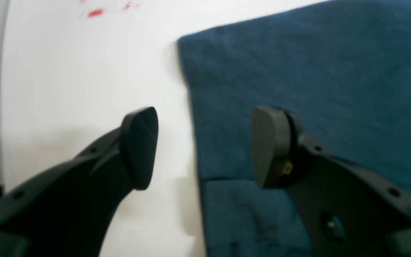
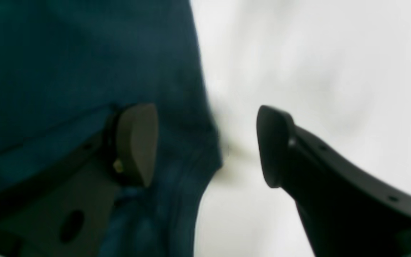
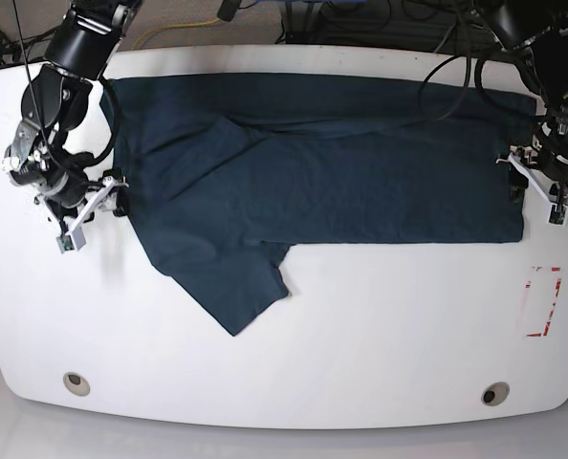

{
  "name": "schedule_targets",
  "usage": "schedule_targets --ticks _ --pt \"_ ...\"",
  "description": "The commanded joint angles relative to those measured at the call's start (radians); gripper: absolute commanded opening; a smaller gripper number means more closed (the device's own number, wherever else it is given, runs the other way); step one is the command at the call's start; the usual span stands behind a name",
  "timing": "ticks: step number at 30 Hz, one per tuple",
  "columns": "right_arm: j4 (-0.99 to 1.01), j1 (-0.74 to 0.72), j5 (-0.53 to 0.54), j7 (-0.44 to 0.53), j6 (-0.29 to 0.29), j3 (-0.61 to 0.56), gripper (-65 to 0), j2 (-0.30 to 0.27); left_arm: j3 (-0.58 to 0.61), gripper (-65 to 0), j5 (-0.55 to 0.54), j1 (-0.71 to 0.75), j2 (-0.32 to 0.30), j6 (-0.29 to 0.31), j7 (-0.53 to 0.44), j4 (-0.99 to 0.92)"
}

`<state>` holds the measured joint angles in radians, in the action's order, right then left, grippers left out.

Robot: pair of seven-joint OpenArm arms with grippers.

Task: Fold the T-shirt properly
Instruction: 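Release the edge and move both grippers down to the shirt's hem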

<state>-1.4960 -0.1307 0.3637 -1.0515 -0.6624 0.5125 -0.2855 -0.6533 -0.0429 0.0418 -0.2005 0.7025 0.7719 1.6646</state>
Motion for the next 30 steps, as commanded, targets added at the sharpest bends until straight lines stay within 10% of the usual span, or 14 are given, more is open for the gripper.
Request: schedule_targets --ticks 1,18,30 --pt "0.067 -0.07 0.022 0.033 -0.006 -0.007 -23.5 -0.019 -0.004 -27.1 0.013 -0.049 -0.015 -0.004 -0.021 -0.014" --pt "0.774 -0.415 0.022 0.482 0.0 -0.349 -23.5 -0.116 -0.004 -27.1 0.053 -0.084 -0.012 -0.004 -0.021 -0.067" --pt "0.805 -0.424 0.022 0.503 0.003 -0.404 -26.6 -0.037 -0.009 -26.7 0.056 -0.135 -0.02 -0.004 -0.038 -0.182"
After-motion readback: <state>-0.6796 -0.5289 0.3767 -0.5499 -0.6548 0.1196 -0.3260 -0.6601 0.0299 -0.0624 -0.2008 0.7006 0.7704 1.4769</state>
